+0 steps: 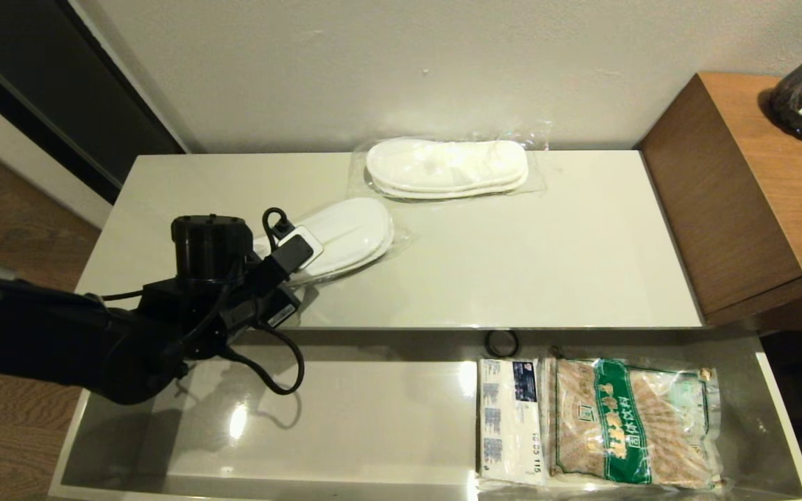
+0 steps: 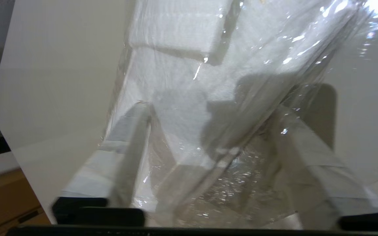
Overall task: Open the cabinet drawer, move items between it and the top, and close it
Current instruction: Pick up the disposable slippers on the table
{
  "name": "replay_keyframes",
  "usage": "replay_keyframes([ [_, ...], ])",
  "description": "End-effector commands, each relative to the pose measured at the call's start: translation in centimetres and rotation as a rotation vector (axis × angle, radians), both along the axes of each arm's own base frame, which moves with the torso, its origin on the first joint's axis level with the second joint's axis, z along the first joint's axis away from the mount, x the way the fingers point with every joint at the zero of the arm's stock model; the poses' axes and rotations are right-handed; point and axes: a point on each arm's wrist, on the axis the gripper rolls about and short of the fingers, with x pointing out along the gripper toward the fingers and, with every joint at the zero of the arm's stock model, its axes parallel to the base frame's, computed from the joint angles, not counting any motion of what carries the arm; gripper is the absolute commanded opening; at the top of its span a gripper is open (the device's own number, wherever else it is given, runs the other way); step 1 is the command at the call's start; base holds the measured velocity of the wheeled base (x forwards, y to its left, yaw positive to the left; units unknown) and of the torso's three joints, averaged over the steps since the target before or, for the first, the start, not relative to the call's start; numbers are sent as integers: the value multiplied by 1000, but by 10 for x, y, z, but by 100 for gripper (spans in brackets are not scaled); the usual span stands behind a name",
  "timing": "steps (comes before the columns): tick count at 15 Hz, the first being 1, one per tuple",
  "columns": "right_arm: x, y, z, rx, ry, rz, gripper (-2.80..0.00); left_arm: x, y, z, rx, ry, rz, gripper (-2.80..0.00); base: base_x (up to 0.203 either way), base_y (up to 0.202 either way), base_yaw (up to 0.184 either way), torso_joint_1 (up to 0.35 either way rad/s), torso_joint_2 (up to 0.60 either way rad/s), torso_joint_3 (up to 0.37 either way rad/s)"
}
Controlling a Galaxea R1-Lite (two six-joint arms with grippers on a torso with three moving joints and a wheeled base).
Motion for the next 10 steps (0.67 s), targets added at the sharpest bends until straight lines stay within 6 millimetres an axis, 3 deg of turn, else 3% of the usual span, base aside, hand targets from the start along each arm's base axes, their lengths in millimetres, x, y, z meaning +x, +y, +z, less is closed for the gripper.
replay_keyframes([
  [1,0,0,0,-1,1,1,-280,4,1,-4,12,2,15,-280,0,0,0,0,0,0],
  [7,0,0,0,-1,1,1,-280,2,3,8,-29,-62,29,-280,0,0,0,0,0,0],
  [10,0,0,0,-1,1,1,-280,-10,7,25,-156,-97,63,-280,0,0,0,0,0,0],
])
